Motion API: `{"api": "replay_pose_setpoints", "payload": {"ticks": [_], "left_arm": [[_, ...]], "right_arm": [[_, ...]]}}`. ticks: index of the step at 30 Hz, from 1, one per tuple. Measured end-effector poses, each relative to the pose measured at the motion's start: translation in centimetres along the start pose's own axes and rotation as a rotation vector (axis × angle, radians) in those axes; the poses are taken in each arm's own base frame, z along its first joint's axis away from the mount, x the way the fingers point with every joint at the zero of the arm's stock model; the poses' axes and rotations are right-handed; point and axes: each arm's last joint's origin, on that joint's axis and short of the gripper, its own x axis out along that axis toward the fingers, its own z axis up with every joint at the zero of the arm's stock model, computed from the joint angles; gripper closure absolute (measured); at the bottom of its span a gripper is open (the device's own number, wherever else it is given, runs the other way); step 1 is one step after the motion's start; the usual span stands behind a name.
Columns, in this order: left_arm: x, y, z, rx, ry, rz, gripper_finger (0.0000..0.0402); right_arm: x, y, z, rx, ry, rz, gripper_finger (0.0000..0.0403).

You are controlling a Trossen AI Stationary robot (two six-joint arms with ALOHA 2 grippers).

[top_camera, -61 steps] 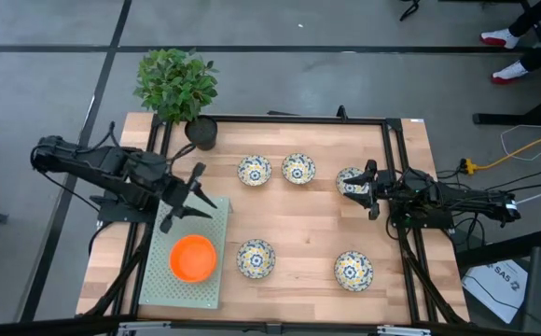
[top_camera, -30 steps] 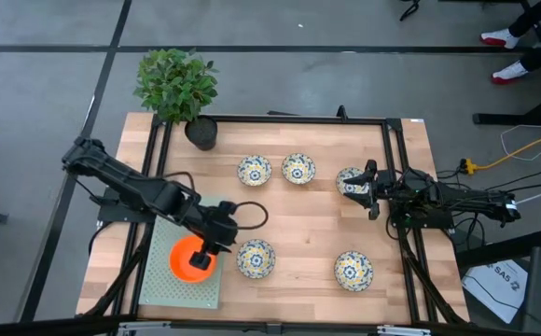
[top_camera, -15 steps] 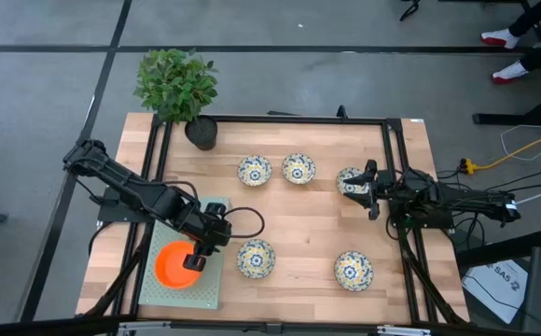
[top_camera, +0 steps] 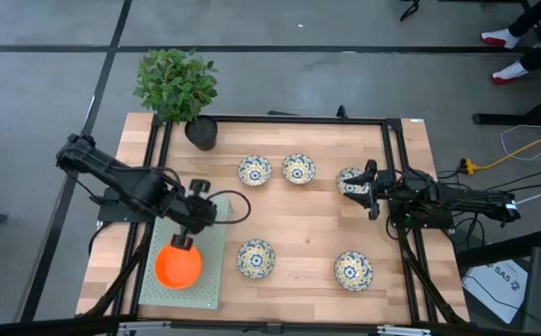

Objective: Pick & Place Mini bowls
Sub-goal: Move the orange stacked bowls to the bottom of the shelf

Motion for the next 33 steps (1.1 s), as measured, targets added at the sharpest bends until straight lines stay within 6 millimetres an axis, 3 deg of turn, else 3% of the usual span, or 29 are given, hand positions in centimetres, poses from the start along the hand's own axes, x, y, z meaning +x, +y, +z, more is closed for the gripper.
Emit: {"api": "replay_pose_setpoints", "payload": {"ticks": [13,33], "left_arm": [[-0.5,-1.2,-1.8,-0.124,0.160,-0.038,0.0288],[-1.5,-5.4,-2.9,-0.160,0.145,-0.153,0.0288]], "right_arm": [[0.0,0.0,0.0,0.000,0.000,0.000,0.0188],[0.0,0.0,0.0,0.000,0.000,0.000,0.0188]]}}
